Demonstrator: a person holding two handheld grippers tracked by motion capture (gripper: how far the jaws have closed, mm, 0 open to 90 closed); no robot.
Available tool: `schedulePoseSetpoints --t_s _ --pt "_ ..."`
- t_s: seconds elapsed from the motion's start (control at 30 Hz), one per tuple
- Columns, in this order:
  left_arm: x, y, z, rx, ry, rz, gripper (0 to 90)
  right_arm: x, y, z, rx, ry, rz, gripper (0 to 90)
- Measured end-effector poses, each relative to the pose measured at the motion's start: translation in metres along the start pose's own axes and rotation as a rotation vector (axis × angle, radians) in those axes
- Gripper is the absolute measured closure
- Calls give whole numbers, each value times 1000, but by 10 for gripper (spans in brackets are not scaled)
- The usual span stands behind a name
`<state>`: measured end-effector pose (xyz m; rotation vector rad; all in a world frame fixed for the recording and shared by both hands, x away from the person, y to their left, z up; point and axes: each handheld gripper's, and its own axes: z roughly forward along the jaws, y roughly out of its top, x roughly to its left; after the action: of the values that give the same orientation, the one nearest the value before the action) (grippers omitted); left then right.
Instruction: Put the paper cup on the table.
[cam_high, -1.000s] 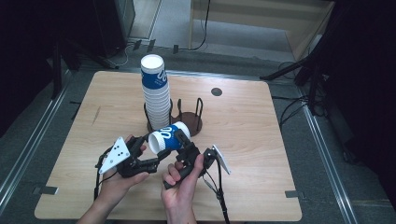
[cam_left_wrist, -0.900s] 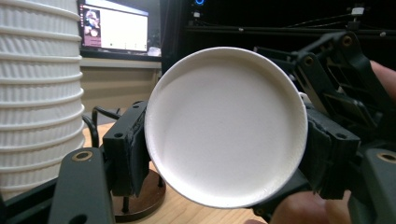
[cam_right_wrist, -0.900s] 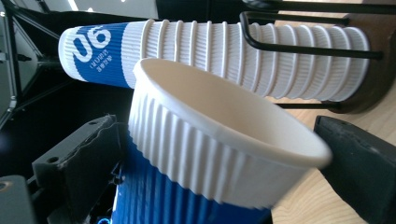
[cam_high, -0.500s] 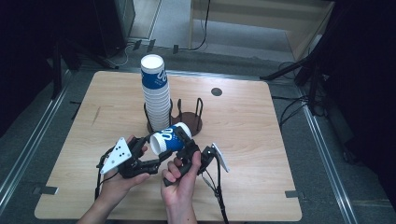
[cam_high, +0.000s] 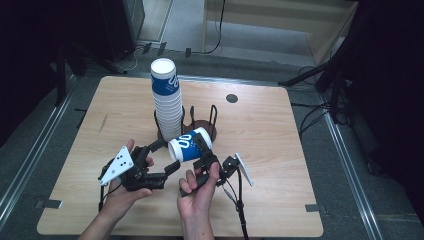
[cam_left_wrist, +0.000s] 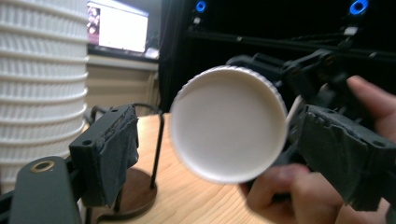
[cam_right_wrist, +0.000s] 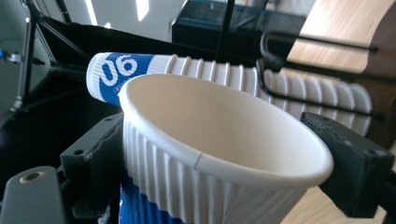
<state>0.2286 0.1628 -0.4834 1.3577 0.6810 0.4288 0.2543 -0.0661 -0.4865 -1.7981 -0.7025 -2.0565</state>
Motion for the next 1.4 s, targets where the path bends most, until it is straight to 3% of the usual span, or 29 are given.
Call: schedulePoseSetpoints --t_s 0.1,0.23,0.33,0.4,0.8,1.03,1.4 --pt "2 -1 0 37 40 23 97 3 2 -3 -19 -13 -61 118" --pt "5 0 -2 70 44 -46 96 6 5 -6 -37 -36 -158 119" --pt "7 1 -3 134 81 -67 0 8 6 -7 -49 -56 -230 118" --pt "10 2 -4 152 88 -74 0 8 8 -7 -53 -70 -292 118" --pt "20 -1 -8 208 109 -92 0 13 22 -11 -64 -149 -544 118" --pt "23 -4 -8 226 119 -88 0 13 27 -14 -31 -190 -696 118" --pt "30 -7 -12 273 140 -69 0 11 41 -20 -44 -241 -864 118"
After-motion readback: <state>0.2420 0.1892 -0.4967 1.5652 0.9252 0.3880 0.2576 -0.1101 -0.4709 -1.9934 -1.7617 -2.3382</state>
